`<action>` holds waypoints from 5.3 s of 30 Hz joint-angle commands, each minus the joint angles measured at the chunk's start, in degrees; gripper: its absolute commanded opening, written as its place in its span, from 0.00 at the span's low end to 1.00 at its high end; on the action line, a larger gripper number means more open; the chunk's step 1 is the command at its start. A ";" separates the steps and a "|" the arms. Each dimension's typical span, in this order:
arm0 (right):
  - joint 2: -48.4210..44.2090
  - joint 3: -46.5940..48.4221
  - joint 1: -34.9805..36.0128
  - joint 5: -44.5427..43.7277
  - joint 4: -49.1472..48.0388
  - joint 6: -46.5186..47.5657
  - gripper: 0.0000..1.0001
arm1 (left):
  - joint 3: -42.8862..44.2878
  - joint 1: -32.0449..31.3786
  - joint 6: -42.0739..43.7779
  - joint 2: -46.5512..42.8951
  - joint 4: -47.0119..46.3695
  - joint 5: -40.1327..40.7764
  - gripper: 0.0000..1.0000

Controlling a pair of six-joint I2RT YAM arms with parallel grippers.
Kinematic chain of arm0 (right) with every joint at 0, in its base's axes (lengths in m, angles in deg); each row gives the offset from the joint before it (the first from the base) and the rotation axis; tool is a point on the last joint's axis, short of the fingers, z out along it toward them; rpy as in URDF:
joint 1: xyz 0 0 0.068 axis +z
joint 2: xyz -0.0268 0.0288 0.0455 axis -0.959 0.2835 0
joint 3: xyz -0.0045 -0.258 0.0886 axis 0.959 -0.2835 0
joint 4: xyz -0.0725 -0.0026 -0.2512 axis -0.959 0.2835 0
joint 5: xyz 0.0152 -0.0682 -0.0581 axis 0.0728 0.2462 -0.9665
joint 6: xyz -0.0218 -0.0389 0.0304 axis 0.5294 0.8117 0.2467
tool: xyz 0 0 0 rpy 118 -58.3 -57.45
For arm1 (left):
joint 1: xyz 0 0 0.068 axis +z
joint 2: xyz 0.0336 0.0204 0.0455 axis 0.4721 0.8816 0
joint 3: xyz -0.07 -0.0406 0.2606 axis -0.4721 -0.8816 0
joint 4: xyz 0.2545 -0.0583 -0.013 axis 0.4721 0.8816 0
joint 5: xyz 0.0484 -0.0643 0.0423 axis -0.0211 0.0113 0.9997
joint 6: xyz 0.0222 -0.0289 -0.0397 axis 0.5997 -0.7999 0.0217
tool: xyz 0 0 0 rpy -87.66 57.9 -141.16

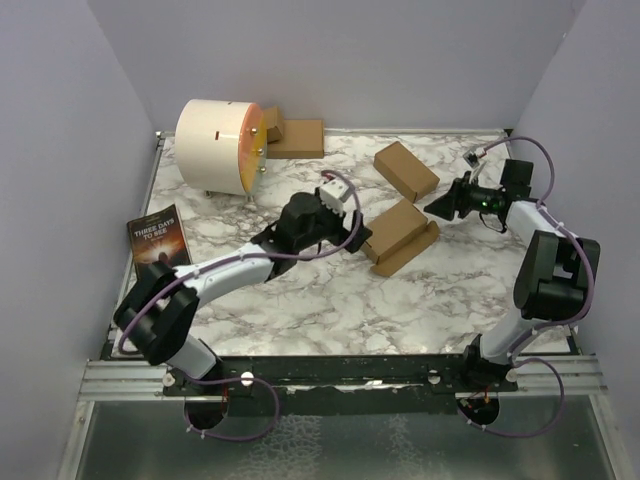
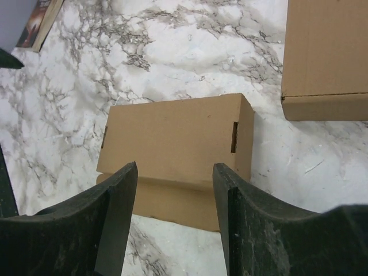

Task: Fold the paper box

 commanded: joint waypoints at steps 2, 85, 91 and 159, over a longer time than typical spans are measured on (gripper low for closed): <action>2.79 0.59 0.10 3.57 -4.29 -6.84 0.56 | -16.17 2.77 -15.40 -8.67 -22.31 2.22 0.99; -13.83 -21.45 1.24 -13.68 -6.76 -12.23 0.36 | 9.38 5.38 -4.26 6.50 9.81 -6.00 0.71; -14.28 -25.84 1.15 -15.42 -11.57 -16.42 0.35 | 21.58 4.64 -2.63 15.58 16.77 -8.14 0.70; 7.03 -3.34 2.84 -7.47 26.60 20.64 0.24 | 27.80 12.28 21.25 26.70 10.01 -28.96 0.81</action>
